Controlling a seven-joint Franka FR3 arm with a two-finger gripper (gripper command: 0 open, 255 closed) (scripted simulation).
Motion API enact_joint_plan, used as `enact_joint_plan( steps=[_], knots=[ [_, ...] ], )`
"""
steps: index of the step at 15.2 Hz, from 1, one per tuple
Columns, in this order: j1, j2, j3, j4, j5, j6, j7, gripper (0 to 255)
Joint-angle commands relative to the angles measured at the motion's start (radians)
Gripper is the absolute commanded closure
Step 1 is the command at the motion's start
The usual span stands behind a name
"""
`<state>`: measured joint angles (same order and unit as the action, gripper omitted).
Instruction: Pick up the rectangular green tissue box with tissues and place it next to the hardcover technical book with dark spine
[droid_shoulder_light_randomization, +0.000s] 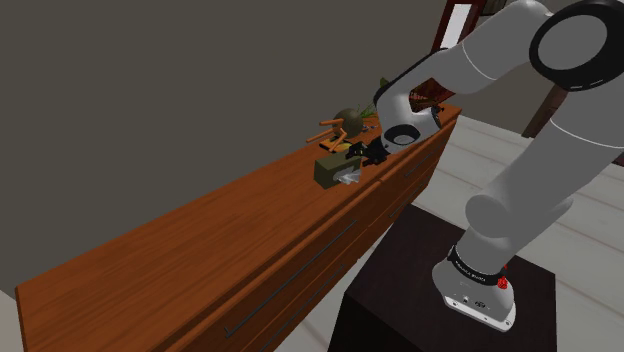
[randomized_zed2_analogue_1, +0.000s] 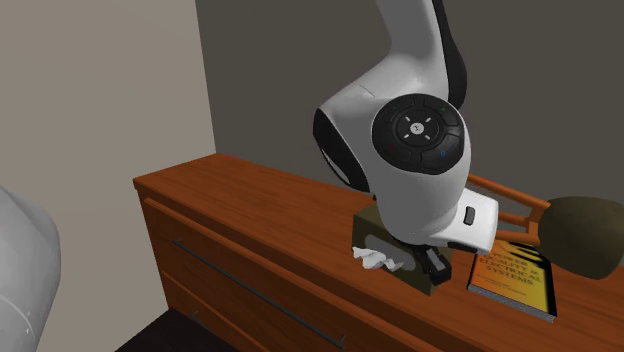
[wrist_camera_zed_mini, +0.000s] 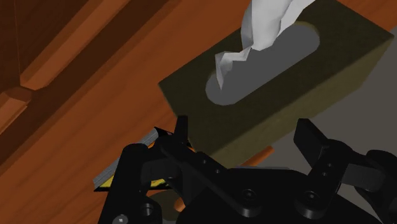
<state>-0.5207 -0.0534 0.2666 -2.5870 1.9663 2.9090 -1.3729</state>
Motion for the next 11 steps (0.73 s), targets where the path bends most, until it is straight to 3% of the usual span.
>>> enact_joint_plan(
  steps=[1, 2, 3, 11],
  knots=[
    [0.000, 0.000, 0.000, 0.000, 0.001, 0.000, -0.001, 0],
    [0.000, 0.000, 0.000, 0.000, 0.000, 0.000, 0.000, 0],
    [0.000, 0.000, 0.000, 0.000, 0.000, 0.000, 0.000, 255],
    [0.000, 0.007, 0.001, 0.006, 0.005, 0.001, -0.005, 255]
  ],
)
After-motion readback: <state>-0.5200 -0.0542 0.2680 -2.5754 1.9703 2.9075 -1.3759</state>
